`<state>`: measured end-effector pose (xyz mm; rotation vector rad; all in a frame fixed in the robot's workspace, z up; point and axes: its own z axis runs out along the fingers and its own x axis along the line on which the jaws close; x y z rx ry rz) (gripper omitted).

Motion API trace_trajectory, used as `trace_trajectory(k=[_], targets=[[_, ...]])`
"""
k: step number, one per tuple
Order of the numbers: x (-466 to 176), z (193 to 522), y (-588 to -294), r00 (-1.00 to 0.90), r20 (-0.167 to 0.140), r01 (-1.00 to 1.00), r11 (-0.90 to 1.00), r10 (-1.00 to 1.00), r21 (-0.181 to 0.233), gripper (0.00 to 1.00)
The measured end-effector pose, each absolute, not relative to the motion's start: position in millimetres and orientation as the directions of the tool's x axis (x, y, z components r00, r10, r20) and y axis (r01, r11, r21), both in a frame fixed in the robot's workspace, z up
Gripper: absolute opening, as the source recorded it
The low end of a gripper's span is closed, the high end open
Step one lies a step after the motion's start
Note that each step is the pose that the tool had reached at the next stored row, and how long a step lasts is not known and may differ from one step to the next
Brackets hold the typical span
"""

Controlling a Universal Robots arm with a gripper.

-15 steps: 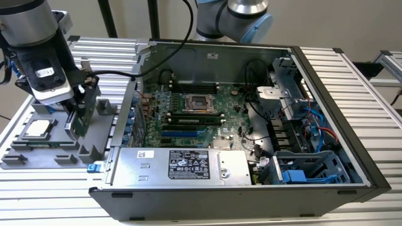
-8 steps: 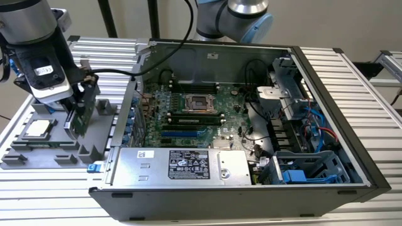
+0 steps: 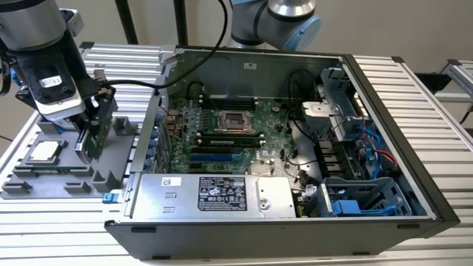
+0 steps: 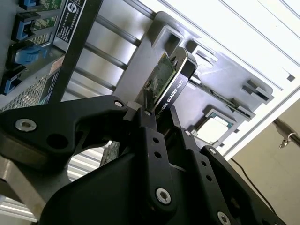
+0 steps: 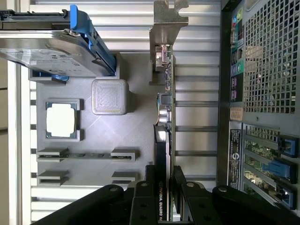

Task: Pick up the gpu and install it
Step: 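Pick up the gpu and move the gpu toward the slot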

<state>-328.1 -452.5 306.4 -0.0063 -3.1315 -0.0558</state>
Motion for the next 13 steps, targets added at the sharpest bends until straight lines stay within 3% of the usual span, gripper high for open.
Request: trace_trajectory(k=[13], targets=[[-328.0, 312.2, -452.5, -1.0, 0.009, 0.012, 0.999, 0.011, 0.036, 0.0]])
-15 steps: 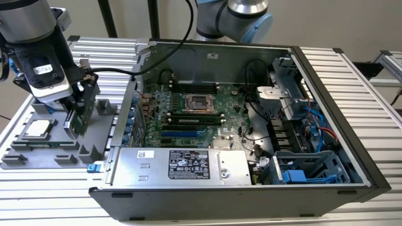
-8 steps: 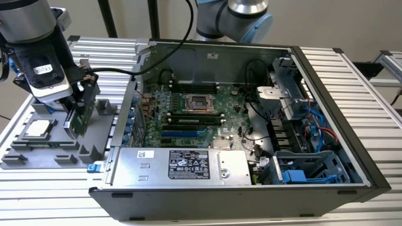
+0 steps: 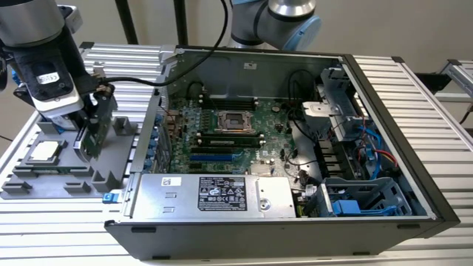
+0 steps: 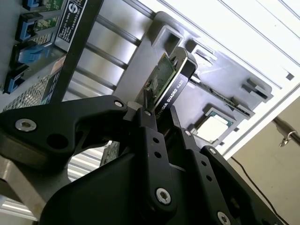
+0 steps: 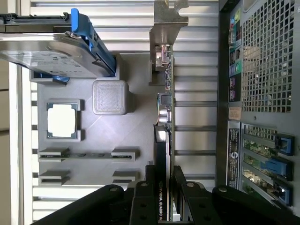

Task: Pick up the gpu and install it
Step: 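Pick up the gpu and move the gpu toward the slot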

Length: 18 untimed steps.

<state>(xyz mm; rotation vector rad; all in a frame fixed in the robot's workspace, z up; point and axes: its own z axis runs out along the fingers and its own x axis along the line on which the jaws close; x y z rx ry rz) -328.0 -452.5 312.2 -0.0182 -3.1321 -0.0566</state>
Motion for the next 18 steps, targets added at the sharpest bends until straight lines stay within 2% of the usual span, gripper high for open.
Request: trace_trajectory(k=[18], targets=[[-328.1, 329.6, -452.5, -1.0, 0.009, 0.02, 0.999, 0.02, 0.037, 0.0]])
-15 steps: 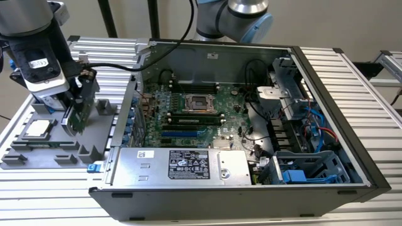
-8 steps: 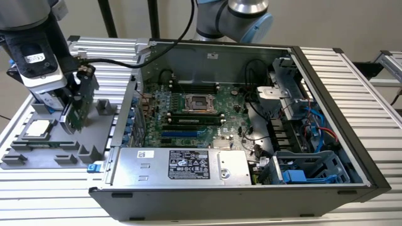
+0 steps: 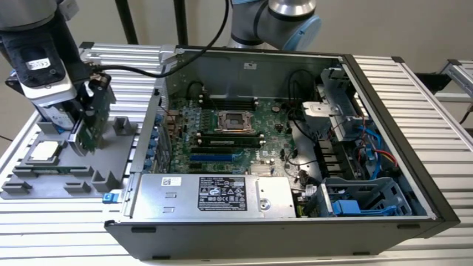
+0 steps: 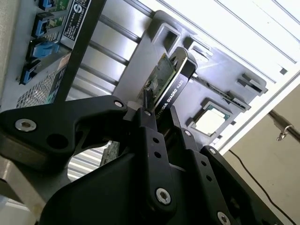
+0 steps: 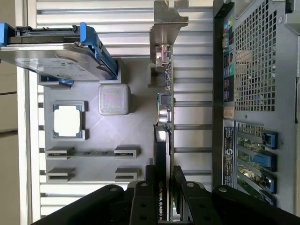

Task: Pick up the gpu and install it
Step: 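Pick up the gpu and move the gpu toward the slot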

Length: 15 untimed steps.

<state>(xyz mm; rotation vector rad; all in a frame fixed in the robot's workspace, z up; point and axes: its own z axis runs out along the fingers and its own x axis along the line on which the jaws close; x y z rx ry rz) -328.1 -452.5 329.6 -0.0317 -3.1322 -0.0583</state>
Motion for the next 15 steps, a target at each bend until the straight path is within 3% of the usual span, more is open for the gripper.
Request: trace_trajectory(k=[15], targets=[[-328.1, 335.0, -452.5, -1.0, 0.009, 0.022, 0.999, 0.021, 0.037, 0.0]])
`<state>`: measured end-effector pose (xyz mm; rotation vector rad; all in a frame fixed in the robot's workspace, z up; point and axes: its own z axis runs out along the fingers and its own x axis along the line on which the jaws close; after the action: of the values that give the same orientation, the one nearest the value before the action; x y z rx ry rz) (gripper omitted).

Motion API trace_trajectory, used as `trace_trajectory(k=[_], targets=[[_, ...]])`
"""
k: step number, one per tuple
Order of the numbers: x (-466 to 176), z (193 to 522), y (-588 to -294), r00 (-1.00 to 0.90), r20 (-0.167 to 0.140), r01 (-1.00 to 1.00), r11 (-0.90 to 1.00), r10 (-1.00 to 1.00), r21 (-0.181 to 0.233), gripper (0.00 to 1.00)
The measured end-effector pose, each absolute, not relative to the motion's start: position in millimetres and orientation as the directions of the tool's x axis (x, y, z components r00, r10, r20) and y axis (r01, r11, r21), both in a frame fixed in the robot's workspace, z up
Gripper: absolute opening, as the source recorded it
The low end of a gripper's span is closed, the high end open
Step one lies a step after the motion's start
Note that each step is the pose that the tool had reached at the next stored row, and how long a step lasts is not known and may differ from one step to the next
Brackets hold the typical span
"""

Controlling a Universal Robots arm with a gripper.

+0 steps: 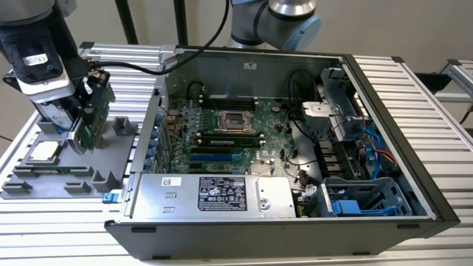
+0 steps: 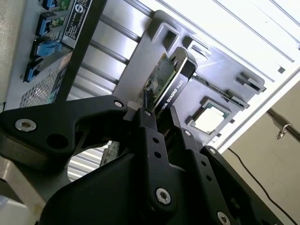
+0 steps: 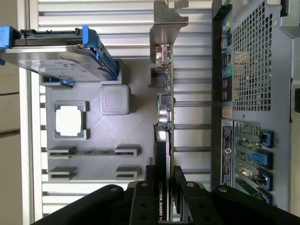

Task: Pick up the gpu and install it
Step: 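Pick up the gpu and move the gpu toward the slot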

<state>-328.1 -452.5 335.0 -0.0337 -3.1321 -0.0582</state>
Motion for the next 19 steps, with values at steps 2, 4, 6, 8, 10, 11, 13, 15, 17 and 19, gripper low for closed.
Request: trace_trajectory(k=[2, 4, 6, 8, 10, 11, 13, 15, 17, 19], targets=[[-328.0, 335.6, -452.5, -1.0, 0.009, 0.022, 0.999, 0.021, 0.037, 0.0], [-328.0, 336.2, -452.6, -1.0, 0.009, 0.022, 0.999, 0.021, 0.037, 0.0], [-328.0, 336.6, -452.5, -1.0, 0.009, 0.022, 0.999, 0.022, 0.037, 0.0], [-328.0, 337.1, -452.5, -1.0, 0.009, 0.022, 0.999, 0.022, 0.037, 0.0], [-328.1, 337.6, -452.5, -1.0, 0.009, 0.022, 0.999, 0.022, 0.037, 0.0], [-328.1, 337.8, -452.5, -1.0, 0.009, 0.022, 0.999, 0.022, 0.037, 0.0], [-328.1, 338.2, -452.5, -1.0, 0.009, 0.023, 0.999, 0.022, 0.037, 0.0], [-328.1, 338.7, -452.5, -1.0, 0.009, 0.023, 0.999, 0.022, 0.037, 0.0], [-328.0, 339.1, -452.5, -1.0, 0.009, 0.023, 0.999, 0.022, 0.037, 0.0], [-328.0, 339.5, -452.5, -1.0, 0.009, 0.023, 0.999, 0.022, 0.037, 0.0]])
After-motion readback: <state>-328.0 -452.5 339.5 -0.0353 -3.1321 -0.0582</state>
